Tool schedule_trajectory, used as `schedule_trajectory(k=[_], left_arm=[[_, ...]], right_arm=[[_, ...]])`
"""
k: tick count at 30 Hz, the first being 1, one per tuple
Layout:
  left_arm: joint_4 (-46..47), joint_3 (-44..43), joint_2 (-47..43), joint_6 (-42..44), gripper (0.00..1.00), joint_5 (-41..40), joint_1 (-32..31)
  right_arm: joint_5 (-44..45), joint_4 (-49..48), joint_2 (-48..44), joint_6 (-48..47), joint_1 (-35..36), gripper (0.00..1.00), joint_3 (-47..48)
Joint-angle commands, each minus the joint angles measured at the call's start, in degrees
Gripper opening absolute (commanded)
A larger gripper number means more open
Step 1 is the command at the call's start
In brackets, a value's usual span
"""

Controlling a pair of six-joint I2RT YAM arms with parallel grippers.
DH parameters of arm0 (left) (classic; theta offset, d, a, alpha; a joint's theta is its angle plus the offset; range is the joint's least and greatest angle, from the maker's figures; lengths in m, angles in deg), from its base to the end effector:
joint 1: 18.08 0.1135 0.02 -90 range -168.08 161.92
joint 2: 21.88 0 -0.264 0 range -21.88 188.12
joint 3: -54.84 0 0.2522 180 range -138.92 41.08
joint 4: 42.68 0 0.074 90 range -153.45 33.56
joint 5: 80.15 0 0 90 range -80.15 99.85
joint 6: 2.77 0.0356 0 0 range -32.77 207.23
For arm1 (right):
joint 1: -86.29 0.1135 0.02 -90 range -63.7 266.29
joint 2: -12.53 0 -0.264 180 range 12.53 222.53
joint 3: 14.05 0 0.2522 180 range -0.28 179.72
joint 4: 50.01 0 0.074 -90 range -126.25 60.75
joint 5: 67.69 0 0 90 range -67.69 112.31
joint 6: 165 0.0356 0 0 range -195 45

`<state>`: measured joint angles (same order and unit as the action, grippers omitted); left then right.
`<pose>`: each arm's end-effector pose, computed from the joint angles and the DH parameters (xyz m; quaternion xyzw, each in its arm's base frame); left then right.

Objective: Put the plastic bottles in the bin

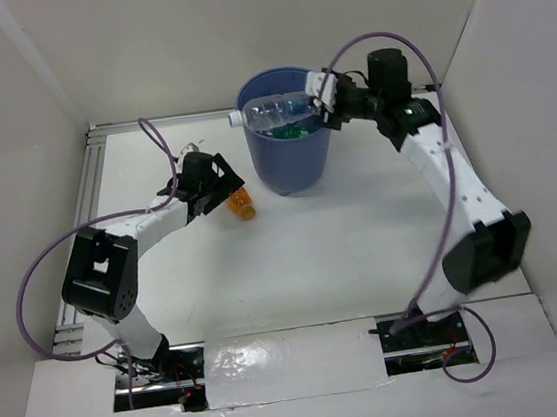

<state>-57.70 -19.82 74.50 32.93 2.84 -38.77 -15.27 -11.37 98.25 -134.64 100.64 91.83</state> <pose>0.3488 -0.1271 0.2171 -0.2842 0.8462 -0.2290 0.3882 0.3182 0.1038 0.4313 -0.6126 0.5003 0.0282 0.6112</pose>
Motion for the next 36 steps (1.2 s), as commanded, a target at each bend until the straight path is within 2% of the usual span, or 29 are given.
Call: schedule_trajectory(k=[1, 2, 3, 9, 12, 16, 18, 19, 21, 22, 23, 24, 26, 28, 30, 31, 32, 33, 34, 35, 36], left_arm=[[2.31, -3.34, 1.44, -0.98, 1.0, 0.76, 0.3], [1.79, -3.34, 2.05, -0.98, 1.0, 0.76, 0.3], [1.0, -4.04, 2.06, -0.98, 1.0, 0.76, 0.3], [-3.04, -8.17, 6.79, 0.77, 1.0, -1.95, -0.32], [-7.52, -11.86, 11.18, 1.31, 1.0, -4.5, -1.54], [-11.84, -15.38, 16.37, 3.14, 0.94, -5.04, -2.16], [-11.84, -15.91, 17.7, 4.03, 0.84, -5.04, -2.16], [-11.84, -15.91, 17.7, 4.73, 0.62, -4.25, -2.16], [-10.19, -14.16, 16.92, 5.43, 0.37, -3.72, -2.16], [-9.47, -13.28, 15.96, 5.44, 0.19, -3.02, -2.16], [-9.47, -12.49, 14.64, 6.83, 0.11, -3.01, -2.16], [-9.47, -10.4, 9.06, 8.67, 0.0, -3.01, -2.16], [-9.47, -9.85, 6.39, 11.4, 0.0, -4.41, -2.95], [-9.47, -7.31, -3.88, 15.0, 0.0, -6.95, -5.41], [-4.39, -4.59, -11.18, 20.62, 0.0, -4.96, -6.82], [-2.72, -4.57, -17.04, 21.77, 0.0, -2.95, -7.95], [-1.05, -4.57, -19.19, 23.87, 0.0, -1.1, -7.96], [2.54, -5.97, -20.6, 24.68, 0.0, 0.49, -7.96], [3.53, -7.46, -21.23, 24.68, 0.0, 0.5, -8.66], [4.24, -9.21, -20.45, 24.68, 0.0, 2.42, -8.67], [4.85, -13.32, -19.4, 24.68, 0.0, 2.43, -8.67]], right_arm=[[3.75, 0.94, 7.08, 1.72, 0.15, 0.84, 7.45], [3.75, 3.3, 9.54, 1.72, 0.15, 0.98, 9.03], [2.7, 3.33, 9.56, 2.93, 0.15, 1.0, 10.09], [-3.62, -0.88, 3.69, 12.69, -3.09, 1.0, 6.77], [-6.61, -0.89, -0.97, 19.18, -6.17, 1.0, 2.82], [-8.3, -2.99, -8.09, 22.61, -11.26, 1.0, -6.57], [-10.04, -3.0, -10.81, 24.03, -15.3, 1.0, -8.87], [-11.79, -1.96, -11.53, 24.56, -16.62, 1.0, -9.84], [-12.43, -0.11, -13.19, 23.96, -19.88, 1.0, -13.35], [-12.43, 0.42, -13.81, 23.0, -20.84, 1.0, -14.58], [-12.43, 0.95, -14.34, 22.46, -22.51, 1.0, -17.38], [-12.43, 2.61, -15.13, 20.89, -24.18, 1.0, -20.11], [-13.21, 4.38, -16.01, 18.86, -24.98, 1.0, -23.09], [-13.83, 7.01, -16.72, 17.11, -26.74, 1.0, -25.75], [-15.23, 9.12, -17.24, 13.5, -27.26, 1.0, -29.18], [-15.76, 10.87, -17.25, 12.54, -27.27, 0.96, -30.23], [-16.81, 11.67, -17.25, 10.35, -27.27, 0.78, -31.2], [-16.82, 12.29, -16.46, 10.33, -27.27, 0.55, -33.04], [-17.34, 12.29, -15.5, 10.33, -27.27, 0.23, -33.92], [-16.83, 12.29, -14.97, 10.94, -27.27, 0.0, -35.67], [-16.82, 12.29, -14.35, 10.25, -26.66, 0.0, -36.3]])
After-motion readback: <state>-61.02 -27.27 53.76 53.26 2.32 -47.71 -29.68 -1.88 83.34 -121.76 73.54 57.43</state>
